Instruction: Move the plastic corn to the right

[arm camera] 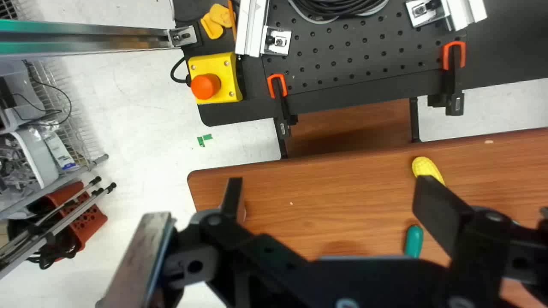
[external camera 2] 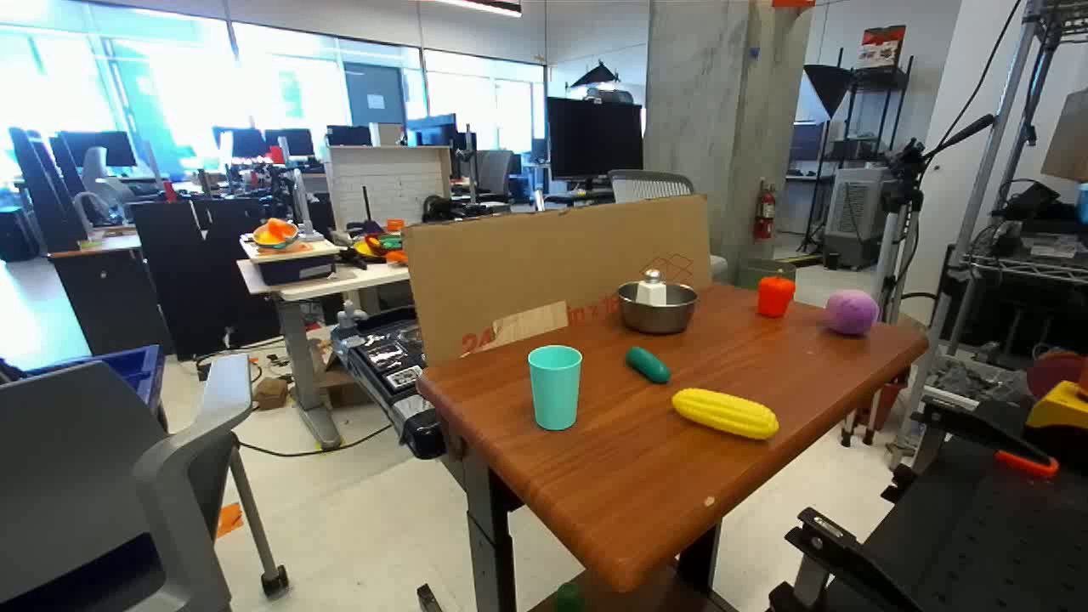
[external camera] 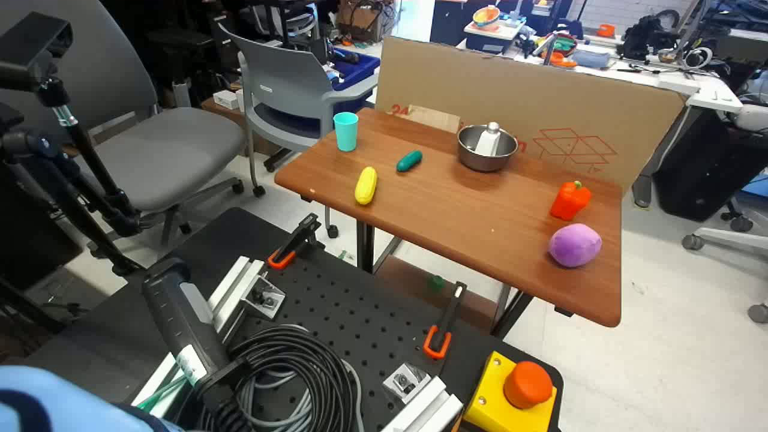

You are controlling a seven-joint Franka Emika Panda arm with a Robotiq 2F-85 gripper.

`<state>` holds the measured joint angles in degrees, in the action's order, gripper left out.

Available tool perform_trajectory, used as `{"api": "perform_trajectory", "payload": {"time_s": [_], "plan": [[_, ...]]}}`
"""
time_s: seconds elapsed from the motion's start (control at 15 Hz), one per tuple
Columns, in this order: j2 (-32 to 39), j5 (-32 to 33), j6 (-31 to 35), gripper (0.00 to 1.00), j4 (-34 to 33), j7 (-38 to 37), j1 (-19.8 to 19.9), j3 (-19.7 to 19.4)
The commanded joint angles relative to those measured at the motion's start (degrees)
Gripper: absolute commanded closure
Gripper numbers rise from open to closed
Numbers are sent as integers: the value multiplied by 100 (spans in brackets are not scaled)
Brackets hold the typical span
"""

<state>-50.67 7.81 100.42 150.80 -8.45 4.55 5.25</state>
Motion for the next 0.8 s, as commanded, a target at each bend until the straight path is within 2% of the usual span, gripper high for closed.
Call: {"api": "perform_trajectory", "payload": {"time_s": [0.0, 0.6, 0.73], "plan": [[10, 43, -19, 0, -15, -47, -76, -55], [9, 43, -18, 0, -15, -47, -76, -55], [314, -39, 165, 0, 31, -137, -32, -104]]}}
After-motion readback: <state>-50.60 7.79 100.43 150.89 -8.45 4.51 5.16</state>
